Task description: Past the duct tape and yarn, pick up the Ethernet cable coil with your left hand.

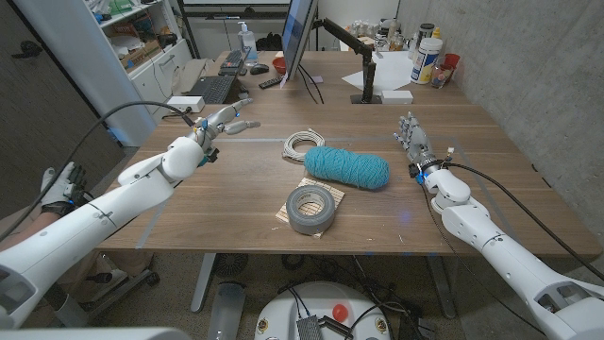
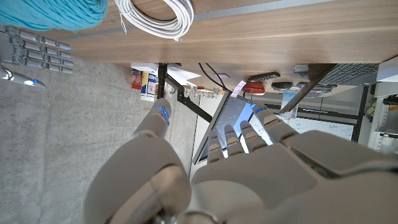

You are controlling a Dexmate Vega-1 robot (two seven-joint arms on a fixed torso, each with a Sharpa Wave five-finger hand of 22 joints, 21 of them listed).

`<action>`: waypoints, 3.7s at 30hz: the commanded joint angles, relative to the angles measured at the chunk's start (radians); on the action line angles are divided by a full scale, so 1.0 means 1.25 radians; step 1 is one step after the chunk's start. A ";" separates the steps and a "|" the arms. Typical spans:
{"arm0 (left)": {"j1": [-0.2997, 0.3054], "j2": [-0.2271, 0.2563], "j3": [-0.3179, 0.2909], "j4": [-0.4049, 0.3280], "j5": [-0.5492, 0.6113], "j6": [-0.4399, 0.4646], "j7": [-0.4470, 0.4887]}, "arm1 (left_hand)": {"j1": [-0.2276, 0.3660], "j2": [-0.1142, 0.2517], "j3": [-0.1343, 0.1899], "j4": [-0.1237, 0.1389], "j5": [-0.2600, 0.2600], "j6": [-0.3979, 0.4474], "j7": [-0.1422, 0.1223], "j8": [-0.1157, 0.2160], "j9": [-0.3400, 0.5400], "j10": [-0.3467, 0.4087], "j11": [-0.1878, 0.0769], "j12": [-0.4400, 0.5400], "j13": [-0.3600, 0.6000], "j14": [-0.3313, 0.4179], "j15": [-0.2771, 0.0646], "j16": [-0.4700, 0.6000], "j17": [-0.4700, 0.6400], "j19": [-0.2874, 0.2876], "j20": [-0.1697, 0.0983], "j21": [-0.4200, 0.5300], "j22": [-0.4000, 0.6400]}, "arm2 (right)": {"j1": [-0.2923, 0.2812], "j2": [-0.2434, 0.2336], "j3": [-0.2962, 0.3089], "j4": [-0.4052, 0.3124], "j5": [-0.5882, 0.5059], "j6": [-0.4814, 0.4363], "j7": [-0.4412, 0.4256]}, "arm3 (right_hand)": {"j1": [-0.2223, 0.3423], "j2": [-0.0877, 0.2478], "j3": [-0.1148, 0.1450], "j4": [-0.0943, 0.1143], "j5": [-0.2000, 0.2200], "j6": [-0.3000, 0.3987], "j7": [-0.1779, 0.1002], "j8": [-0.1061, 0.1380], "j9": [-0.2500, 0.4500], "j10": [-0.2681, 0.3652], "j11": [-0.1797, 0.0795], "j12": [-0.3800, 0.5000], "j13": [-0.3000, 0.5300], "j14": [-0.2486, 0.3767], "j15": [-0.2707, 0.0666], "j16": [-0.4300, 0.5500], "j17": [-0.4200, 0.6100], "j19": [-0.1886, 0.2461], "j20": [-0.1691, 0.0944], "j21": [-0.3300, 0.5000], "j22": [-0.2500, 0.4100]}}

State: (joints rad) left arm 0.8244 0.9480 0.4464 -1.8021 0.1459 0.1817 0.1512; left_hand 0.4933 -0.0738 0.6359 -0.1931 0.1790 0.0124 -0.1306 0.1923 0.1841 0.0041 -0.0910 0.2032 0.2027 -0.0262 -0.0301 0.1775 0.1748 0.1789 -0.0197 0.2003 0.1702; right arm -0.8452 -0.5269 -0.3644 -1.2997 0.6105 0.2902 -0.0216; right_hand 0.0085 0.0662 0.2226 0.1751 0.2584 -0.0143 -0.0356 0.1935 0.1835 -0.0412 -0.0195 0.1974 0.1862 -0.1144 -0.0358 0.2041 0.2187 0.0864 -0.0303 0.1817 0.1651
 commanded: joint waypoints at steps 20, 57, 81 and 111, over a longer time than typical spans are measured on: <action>-0.006 0.011 0.033 -0.047 0.157 0.108 0.008 | 0.147 -0.049 -0.065 0.025 0.003 0.064 0.033 0.028 0.003 0.123 -0.016 0.045 0.005 0.186 -0.050 0.029 0.000 0.205 0.001 0.022 0.000 | -0.004 -0.003 0.002 -0.007 0.002 -0.007 -0.007 | 0.004 0.076 0.009 -0.001 0.002 0.003 -0.006 0.001 0.004 -0.001 -0.003 -0.002 0.003 -0.006 -0.023 0.003 0.000 -0.001 0.002 0.005 0.003; -0.092 -0.019 0.102 -0.061 0.221 0.212 -0.101 | 0.141 -0.068 -0.153 0.040 0.012 0.112 0.080 0.033 0.016 0.171 -0.027 0.057 0.033 0.234 -0.062 0.019 0.007 0.221 0.003 -0.002 0.004 | -0.003 -0.001 0.001 -0.003 0.000 -0.004 -0.008 | 0.006 0.084 0.019 0.000 0.003 0.004 -0.008 0.001 0.004 -0.001 -0.008 -0.002 0.003 -0.007 -0.024 0.003 0.000 -0.001 0.000 0.005 0.003; -0.135 -0.014 0.137 -0.040 0.301 0.137 -0.127 | 0.133 -0.068 -0.180 0.043 0.021 0.147 0.053 0.046 0.021 0.192 -0.048 0.064 0.044 0.247 -0.081 0.021 0.008 0.230 -0.020 0.000 0.004 | -0.001 0.000 0.002 0.001 -0.001 -0.005 -0.012 | 0.006 0.085 0.024 0.001 0.002 0.003 -0.008 0.001 0.004 -0.002 -0.008 -0.002 0.003 -0.008 -0.025 0.004 0.000 -0.002 -0.001 0.005 0.003; -0.149 -0.015 0.155 -0.058 0.420 0.128 -0.215 | 0.131 -0.072 -0.209 0.042 0.031 0.168 0.039 0.054 0.024 0.203 -0.049 0.066 0.052 0.256 -0.087 0.020 0.008 0.237 -0.027 0.000 0.005 | -0.007 0.009 0.015 0.004 -0.001 0.026 -0.026 | 0.005 0.083 0.029 0.001 0.001 0.004 -0.012 0.001 0.004 -0.005 -0.012 -0.003 0.003 -0.011 -0.031 0.003 0.001 -0.003 -0.003 0.005 0.003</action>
State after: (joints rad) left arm 0.6504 0.9345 0.6304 -1.8686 0.6147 0.3464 -0.0671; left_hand 0.6609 -0.1602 0.3811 -0.1403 0.2109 0.2165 -0.0769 0.2554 0.2119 0.2551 -0.1553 0.2816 0.2628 0.2886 -0.0409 0.2028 0.1791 0.4712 -0.0481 0.1993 0.1747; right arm -0.8447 -0.5216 -0.3576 -1.2910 0.6044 0.3072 -0.0444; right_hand 0.0085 0.0662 0.2534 0.1777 0.2584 -0.0089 -0.0411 0.1935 0.1835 -0.0468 -0.0323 0.1974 0.1863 -0.1198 -0.0304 0.2041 0.2188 0.0864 -0.0303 0.1817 0.1651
